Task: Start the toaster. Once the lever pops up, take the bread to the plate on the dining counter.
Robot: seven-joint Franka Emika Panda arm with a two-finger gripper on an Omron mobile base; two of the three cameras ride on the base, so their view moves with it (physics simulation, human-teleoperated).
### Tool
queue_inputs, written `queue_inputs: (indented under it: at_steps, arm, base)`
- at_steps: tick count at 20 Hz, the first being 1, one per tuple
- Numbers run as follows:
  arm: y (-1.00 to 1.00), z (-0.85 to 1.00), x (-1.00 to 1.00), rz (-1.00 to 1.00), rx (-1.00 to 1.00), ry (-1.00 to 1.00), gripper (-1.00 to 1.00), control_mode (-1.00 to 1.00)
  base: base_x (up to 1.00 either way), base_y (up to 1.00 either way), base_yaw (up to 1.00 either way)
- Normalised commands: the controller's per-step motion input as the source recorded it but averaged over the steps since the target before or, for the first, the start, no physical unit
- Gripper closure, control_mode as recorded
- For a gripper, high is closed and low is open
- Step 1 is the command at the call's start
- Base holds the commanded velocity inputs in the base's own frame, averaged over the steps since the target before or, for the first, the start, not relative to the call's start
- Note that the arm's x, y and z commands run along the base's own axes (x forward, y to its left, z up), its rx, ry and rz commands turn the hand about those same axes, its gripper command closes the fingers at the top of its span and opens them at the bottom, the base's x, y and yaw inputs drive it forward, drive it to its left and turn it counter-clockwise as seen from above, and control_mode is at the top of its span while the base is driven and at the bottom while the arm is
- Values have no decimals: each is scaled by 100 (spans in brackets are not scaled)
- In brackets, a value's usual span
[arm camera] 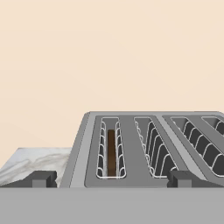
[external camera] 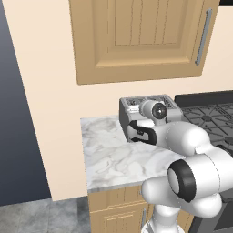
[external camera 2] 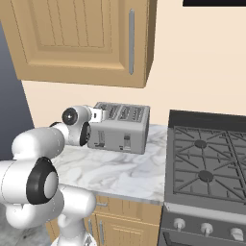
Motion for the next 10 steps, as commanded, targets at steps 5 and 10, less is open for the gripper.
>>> queue_inputs:
  at_steps: [5,10]
  arm:
    - [0,0,0,0,0,0,-100,-100]
    - [0,0,0,0,0,0,-100,-100]
  base:
    - [0,0,0]
    - [0,0,0]
